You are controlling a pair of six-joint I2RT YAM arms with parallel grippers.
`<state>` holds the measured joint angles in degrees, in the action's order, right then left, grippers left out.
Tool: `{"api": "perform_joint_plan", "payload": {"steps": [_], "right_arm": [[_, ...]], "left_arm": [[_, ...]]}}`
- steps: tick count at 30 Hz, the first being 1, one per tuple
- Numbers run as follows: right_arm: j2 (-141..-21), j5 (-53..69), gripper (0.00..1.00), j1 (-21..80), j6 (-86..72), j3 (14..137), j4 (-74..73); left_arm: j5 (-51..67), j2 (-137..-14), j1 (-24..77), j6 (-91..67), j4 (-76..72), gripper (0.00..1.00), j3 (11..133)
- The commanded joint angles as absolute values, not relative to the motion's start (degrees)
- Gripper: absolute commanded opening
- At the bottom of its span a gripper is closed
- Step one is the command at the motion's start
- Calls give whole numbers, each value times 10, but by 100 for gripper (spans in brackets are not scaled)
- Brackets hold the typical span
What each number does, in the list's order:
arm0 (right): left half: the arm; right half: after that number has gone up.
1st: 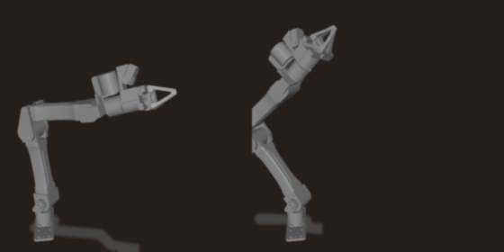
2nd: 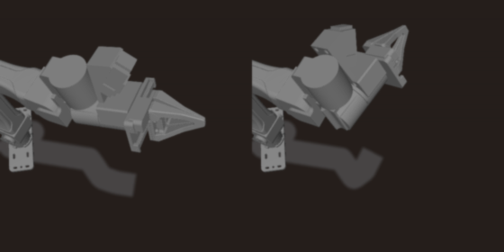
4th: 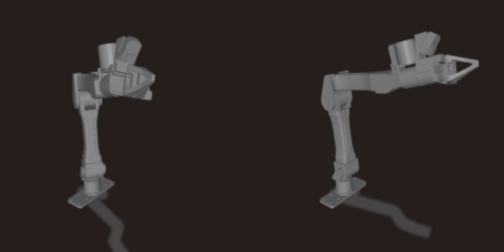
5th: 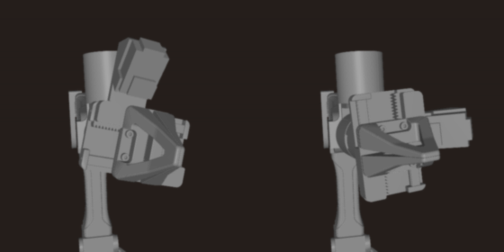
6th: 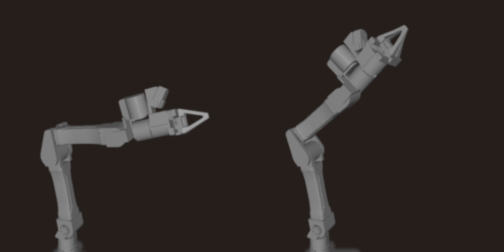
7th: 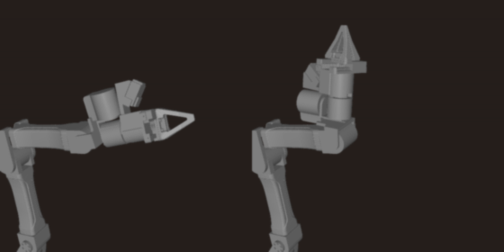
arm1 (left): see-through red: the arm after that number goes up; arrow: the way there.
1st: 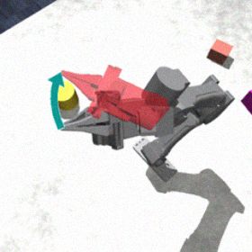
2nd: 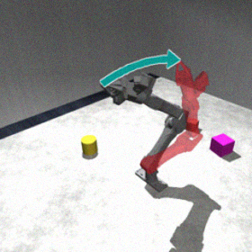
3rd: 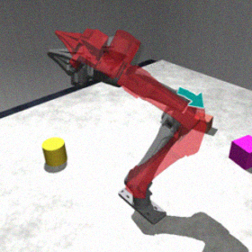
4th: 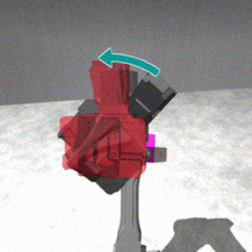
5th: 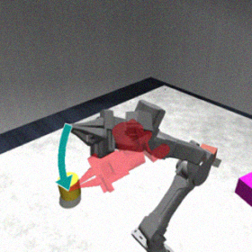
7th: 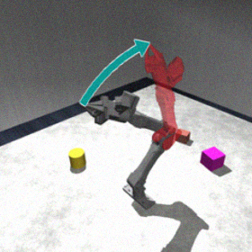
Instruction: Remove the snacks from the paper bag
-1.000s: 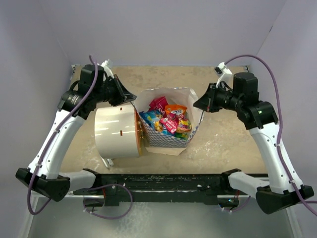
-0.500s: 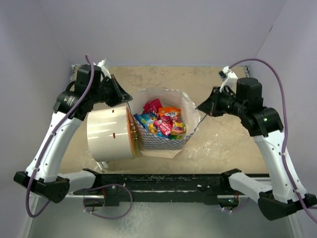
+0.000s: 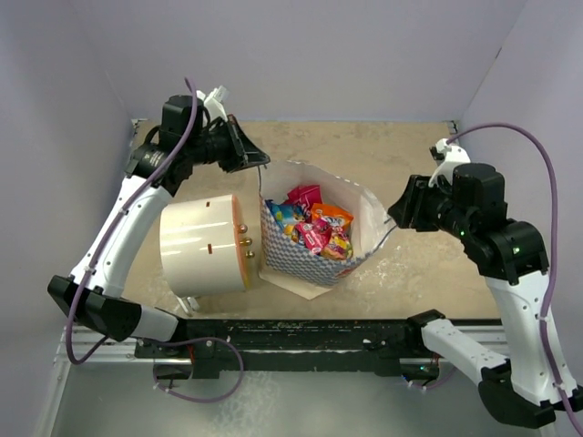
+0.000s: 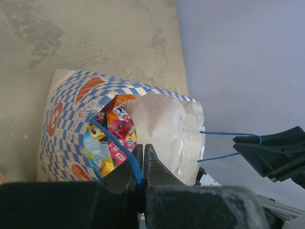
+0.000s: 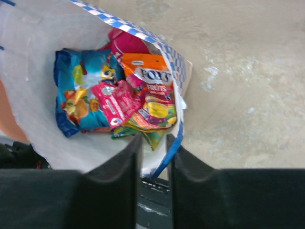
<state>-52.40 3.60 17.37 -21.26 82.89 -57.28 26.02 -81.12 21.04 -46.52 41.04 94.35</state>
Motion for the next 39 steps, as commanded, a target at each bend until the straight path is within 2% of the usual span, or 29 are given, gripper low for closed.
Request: {"api": "perform_joint_plan", "payload": {"steps": [1,4,7,11,13,18,20,23,26,32,39], "right_arm": [[-537,-40,63,174,-166,918,-558],[-572,-42,85,174,-153,967,-558],[-615,-6,92,175,-121,1020,-536],[-673,137,90,180,-95,1053,-501],[-691,156,89,215,-98,1055,-486],[-728,118,87,370,-119,1018,-462],[-727,102,85,396,-144,976,-449],[-686,70,80,400,-189,856,-370],[-688,43,76,400,-210,800,-337],[-702,14,75,400,-202,742,-312],[-703,-30,77,399,-214,777,-347]], "left_arm": [[287,-757,204,-491,262,0,918],[277,-738,203,-490,280,0,893],[275,-728,204,-485,296,0,879],[277,-722,204,-480,311,0,873],[284,-725,203,-478,314,0,873],[303,-733,203,-468,336,0,873],[306,-735,204,-463,351,0,874],[299,-740,204,-467,367,0,875],[309,-752,204,-482,363,0,877],[312,-774,205,-452,320,0,908],[319,-834,205,-425,241,0,994]]}}
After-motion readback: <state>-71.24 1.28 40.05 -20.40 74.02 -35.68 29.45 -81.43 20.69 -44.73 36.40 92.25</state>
